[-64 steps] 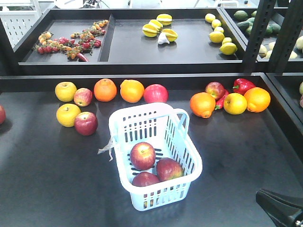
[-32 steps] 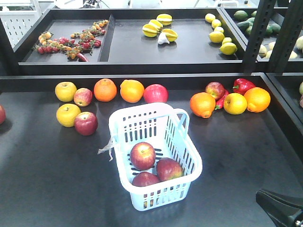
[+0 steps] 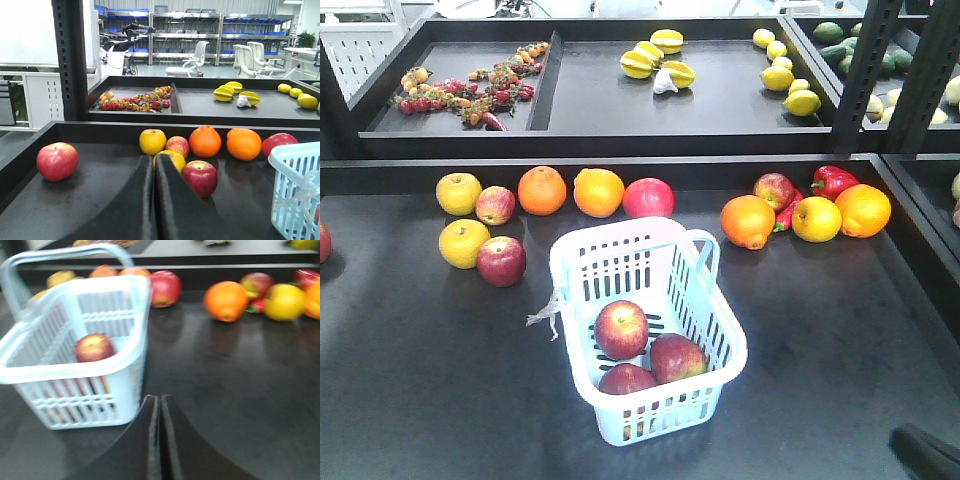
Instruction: Pick three apples into basket with both arms
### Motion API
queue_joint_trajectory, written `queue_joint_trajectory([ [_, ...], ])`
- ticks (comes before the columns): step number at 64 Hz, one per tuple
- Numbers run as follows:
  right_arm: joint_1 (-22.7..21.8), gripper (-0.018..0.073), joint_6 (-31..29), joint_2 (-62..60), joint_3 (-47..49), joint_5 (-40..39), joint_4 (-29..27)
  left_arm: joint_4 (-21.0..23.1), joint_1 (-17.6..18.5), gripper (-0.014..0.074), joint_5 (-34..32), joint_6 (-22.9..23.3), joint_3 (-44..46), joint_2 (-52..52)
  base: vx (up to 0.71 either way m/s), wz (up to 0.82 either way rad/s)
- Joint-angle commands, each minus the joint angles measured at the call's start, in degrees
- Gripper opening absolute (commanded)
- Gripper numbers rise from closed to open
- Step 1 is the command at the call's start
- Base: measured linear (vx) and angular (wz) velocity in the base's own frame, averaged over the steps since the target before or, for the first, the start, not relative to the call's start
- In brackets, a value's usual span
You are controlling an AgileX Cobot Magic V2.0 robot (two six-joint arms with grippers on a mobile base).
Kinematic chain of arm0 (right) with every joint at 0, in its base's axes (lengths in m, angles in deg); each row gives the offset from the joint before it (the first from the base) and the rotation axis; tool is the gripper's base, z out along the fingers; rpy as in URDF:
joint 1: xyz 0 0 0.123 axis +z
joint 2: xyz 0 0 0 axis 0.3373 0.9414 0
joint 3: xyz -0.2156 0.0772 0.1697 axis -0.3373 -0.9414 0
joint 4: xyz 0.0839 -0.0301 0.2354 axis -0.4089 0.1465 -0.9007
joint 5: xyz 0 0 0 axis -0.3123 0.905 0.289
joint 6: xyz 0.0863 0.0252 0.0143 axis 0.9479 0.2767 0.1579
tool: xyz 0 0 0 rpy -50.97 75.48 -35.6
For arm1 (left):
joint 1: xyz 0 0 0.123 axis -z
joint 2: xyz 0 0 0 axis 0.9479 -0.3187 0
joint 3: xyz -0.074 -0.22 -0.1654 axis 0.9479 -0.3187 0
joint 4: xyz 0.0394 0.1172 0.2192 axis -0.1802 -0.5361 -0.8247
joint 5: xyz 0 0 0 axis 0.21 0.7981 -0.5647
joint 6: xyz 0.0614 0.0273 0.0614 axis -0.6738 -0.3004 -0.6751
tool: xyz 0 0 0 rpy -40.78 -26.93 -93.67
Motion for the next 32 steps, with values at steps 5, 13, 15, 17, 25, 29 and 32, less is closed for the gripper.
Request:
queue_joint_trajectory([
  [5,-5.8,-0.0004,16.4,-3.5,-1.6,-4.8,11.9,0.5,-0.2,-0.0007,-4.3,0.2,-1.3,0.9,0.0,0.0],
  [13,-9.7,-0.0004,20.9,-7.1,-2.1,-5.0,16.5,0.5,-0.2,-0.0007,-4.1,0.2,-1.3,0.9,0.0,0.0],
  [15,-10.4,-0.0004,21.2,-7.9,-2.1,-5.1,17.5,0.5,-0.2,-0.0007,-4.1,0.2,-1.3,0.9,0.0,0.0],
  [17,-11.1,-0.0004,21.4,-9.1,-2.1,-5.1,18.0,0.5,-0.2,-0.0007,-4.1,0.2,-1.3,0.9,0.0,0.0],
  [25,-13.1,-0.0004,21.4,-13.8,-2.1,-5.1,19.1,0.5,-0.2,-0.0007,-4.0,0.2,-1.3,0.9,0.0,0.0],
  [29,-13.6,-0.0004,21.3,-16.1,-2.1,-5.1,19.5,0.5,-0.2,-0.0007,-4.0,0.2,-1.3,0.9,0.0,0.0],
  [32,-14.0,-0.0004,21.3,-16.0,-2.1,-6.2,19.7,0.5,-0.2,-0.0007,-3.9,0.2,-1.3,0.8,0.0,0.0],
])
